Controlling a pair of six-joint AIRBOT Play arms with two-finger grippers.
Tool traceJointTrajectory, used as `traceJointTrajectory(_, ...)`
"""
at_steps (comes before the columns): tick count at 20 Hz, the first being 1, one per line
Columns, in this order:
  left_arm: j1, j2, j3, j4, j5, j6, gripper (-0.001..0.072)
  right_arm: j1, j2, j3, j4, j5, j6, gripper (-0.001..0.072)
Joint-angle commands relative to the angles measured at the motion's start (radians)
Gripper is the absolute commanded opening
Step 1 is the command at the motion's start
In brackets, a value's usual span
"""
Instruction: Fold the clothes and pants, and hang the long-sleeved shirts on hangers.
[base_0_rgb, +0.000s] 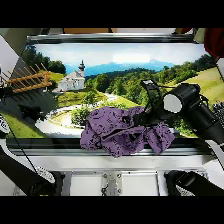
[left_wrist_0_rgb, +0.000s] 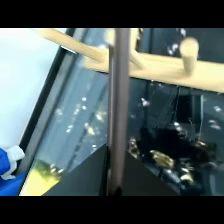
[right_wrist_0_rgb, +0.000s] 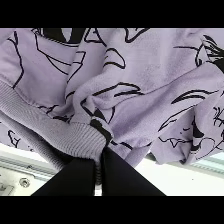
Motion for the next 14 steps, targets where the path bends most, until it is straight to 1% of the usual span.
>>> traceJointTrajectory(1,-0.006,0.094,0.001,-0.001,-0.018,-0.033,0.0013,0.000,0.000,0.000,0.000,0.000,0.000,0.0028)
traceJointTrajectory(6,-0.065,0.246,0.001,-0.009,-0.029,-0.081,0.0014,0.000,0.000,0.000,0.000,0.000,0.000,0.0028)
traceJointTrajectory(8,-0.113,0.320,0.001,-0.089,-0.073,-0.084,0.0015,0.000,0.000,0.000,0.000,0.000,0.000,0.0028)
traceJointTrajectory(10,-0.187,0.397,0.001,-0.119,-0.163,-0.082,0.0015,0.000,0.000,0.000,0.000,0.000,0.000,0.0027)
traceJointTrajectory(12,-0.280,0.472,0.001,-0.134,-0.243,-0.027,0.0015,0.000,0.000,0.000,0.000,0.000,0.000,0.0028)
traceJointTrajectory(14,-0.375,0.541,0.001,-0.165,-0.318,0.085,0.0016,0.000,0.000,0.000,0.000,0.000,0.000,0.0027)
